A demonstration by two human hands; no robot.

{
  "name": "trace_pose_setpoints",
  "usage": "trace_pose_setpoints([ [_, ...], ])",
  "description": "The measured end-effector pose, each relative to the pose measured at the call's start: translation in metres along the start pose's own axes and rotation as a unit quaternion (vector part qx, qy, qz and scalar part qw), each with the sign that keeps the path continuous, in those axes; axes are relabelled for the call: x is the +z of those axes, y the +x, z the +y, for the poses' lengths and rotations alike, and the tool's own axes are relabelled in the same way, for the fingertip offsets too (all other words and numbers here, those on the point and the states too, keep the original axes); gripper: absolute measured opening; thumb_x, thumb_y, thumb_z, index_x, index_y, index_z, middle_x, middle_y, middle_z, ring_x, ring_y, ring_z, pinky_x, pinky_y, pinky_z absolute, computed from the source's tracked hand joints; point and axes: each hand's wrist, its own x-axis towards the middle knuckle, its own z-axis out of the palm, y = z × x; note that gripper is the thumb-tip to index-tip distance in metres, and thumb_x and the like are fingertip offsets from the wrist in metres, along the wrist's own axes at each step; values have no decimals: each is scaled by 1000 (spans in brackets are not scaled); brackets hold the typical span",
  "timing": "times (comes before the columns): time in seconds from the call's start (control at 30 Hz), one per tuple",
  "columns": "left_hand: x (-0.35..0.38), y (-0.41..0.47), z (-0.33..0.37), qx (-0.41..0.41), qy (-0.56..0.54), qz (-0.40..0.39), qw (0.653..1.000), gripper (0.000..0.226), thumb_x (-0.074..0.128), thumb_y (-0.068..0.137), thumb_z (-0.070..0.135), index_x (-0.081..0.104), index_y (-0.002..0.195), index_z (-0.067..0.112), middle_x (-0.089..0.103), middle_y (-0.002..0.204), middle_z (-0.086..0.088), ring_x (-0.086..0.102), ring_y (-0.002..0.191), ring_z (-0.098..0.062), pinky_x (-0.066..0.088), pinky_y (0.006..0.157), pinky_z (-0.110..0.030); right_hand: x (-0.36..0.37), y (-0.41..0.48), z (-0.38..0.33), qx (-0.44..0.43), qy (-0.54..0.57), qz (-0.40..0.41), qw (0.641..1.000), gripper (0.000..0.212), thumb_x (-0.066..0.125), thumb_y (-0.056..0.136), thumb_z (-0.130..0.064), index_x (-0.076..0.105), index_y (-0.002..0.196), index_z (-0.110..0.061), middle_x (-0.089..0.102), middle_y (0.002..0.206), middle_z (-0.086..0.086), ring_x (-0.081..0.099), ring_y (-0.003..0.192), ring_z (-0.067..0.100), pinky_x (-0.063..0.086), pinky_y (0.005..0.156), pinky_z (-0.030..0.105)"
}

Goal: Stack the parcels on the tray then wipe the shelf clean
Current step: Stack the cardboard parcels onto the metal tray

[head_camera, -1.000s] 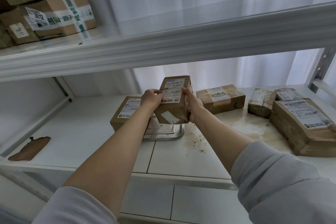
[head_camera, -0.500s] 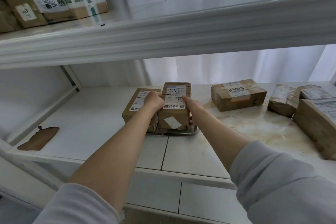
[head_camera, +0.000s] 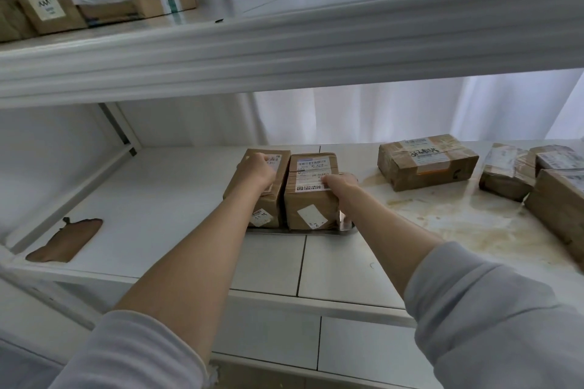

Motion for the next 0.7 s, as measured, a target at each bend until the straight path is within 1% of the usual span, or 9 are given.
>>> trace_pose_setpoints([
  [0.07,-2,5,-11,-24,48,-13,998,54,47,89,10,41,142,22,45,143,-9,42,129,-29,40,106,-41,0,-4,-2,6,-6,2,1000,17,54,94,-14,59,108,-7,58,76,3,56,68,15,48,66,31],
  [0.2,2,7,-23,-50,80,-53,994,50,55,87,19,47,136,23,45,141,-8,42,128,-30,37,108,-41,8,-4,-2,-9,-18,34,999,22,51,95,-13,58,115,-6,52,74,2,52,76,19,52,82,36],
  [0.23,3,6,-23,-49,82,-60,994,50,57,86,20,49,135,25,45,141,-8,43,128,-30,37,108,-42,10,-2,-1,-18,-27,47,998,24,51,95,-14,60,116,-5,54,78,2,52,77,18,52,81,34],
  [0.33,4,6,-24,-41,79,-74,993,52,60,81,22,53,132,32,44,142,-6,44,128,-29,37,109,-43,15,1,2,-41,-45,57,996,27,51,96,-16,61,119,-7,64,98,3,57,77,15,48,62,19],
  [0.43,4,7,-25,-38,61,-81,994,51,61,80,21,55,129,35,45,142,-4,44,127,-28,37,108,-45,18,0,3,-57,-69,71,993,26,49,97,-14,61,120,-9,67,112,5,62,88,18,41,50,15],
  [0.5,4,8,-26,-37,53,-83,994,51,62,78,21,57,126,36,45,142,-3,44,127,-29,36,108,-46,18,0,2,-61,-83,79,991,28,47,96,-12,61,119,-8,67,115,8,65,97,21,45,57,18],
  [0.6,3,9,-27,-29,50,-82,995,47,61,80,22,58,125,36,44,142,-3,42,129,-29,35,109,-47,19,-3,0,-60,-110,75,989,28,45,97,-11,58,121,-7,65,118,10,64,103,24,50,74,26],
  [0.67,3,10,-27,-22,51,-83,995,46,60,82,22,57,126,35,44,142,-3,42,129,-28,36,109,-46,18,-6,-1,-48,-110,53,991,31,43,98,-11,54,126,-9,64,114,9,61,93,24,49,79,32],
  [0.7,3,9,-28,-17,52,-84,995,46,59,83,22,57,127,35,44,142,-3,42,129,-29,36,108,-45,17,-7,0,-42,-97,42,994,32,42,98,-10,52,129,-10,63,103,6,58,82,21,49,78,35],
])
